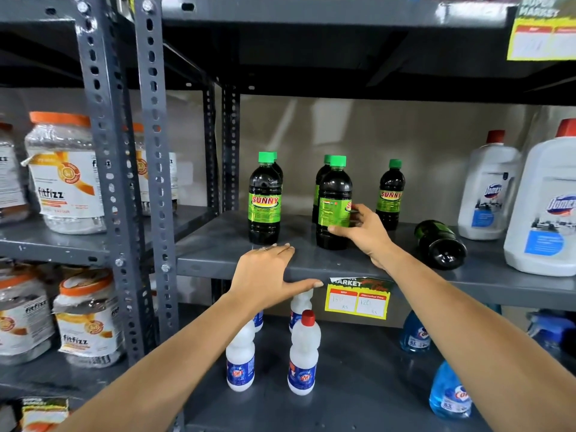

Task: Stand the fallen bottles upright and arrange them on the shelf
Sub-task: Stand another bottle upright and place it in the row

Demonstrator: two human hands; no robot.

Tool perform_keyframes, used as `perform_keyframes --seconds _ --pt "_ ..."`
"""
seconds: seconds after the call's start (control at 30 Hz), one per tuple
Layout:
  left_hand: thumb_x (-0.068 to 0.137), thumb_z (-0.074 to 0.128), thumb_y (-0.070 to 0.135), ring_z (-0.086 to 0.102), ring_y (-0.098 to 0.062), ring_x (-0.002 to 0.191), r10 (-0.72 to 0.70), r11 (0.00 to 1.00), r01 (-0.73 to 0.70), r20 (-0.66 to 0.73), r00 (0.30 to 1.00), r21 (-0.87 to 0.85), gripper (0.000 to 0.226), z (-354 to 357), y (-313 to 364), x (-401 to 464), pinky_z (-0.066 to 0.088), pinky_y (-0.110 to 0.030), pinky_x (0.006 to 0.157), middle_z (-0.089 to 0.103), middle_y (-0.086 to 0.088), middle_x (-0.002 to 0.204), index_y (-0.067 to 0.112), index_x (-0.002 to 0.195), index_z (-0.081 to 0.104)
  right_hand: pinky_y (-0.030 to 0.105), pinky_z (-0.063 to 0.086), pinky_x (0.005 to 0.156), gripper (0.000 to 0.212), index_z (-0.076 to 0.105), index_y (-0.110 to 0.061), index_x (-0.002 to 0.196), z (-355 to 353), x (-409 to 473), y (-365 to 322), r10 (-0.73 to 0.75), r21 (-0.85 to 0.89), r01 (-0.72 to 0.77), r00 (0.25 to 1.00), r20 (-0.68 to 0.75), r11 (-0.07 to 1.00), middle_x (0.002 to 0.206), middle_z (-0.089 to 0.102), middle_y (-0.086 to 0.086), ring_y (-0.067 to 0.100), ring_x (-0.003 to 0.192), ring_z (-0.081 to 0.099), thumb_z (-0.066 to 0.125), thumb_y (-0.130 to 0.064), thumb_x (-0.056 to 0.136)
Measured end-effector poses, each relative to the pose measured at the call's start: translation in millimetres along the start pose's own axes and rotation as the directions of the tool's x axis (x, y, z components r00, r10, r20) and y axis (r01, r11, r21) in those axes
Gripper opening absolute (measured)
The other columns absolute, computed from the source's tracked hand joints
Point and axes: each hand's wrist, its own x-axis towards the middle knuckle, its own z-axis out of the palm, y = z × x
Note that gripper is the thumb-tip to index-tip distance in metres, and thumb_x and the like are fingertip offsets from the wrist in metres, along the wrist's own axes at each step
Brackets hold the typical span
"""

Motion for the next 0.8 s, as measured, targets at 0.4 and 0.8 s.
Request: perform_keyframes --seconds 0.4,0.8 --pt "0.07 0.031 0.09 0.065 -0.014 0.103 -0.001 1.0 0.001 -0.015 1.0 -0.003 0.092 1.8 0.0 -1.3 0.052 -0.029 0.076 0.068 0.002 0.119 0.017 0.11 0.07 0.023 0.046 0.085 0.067 0.047 -0.007 0.131 0.1 -1.6 -1.0 0.038 0.079 -0.042 0.998 0.05 0.996 0.118 0.065 0.011 0.022 0.109 0.062 0.077 0.006 0.072" --pt "0.07 0.031 0.09 0.062 -0.014 0.111 -0.006 1.0 0.006 0.003 1.0 0.005 0.094 1.5 0.1 -0.8 0.051 -0.029 0.081 0.066 0.002 0.123 0.017 0.116 0.068 0.033 0.037 0.102 0.113 0.004 -0.019 0.155 0.7 1.0 2.6 0.091 0.023 -0.094 0.99 0.109 0.995 0.141 0.053 0.017 0.024 0.127 0.052 0.081 -0.003 0.073"
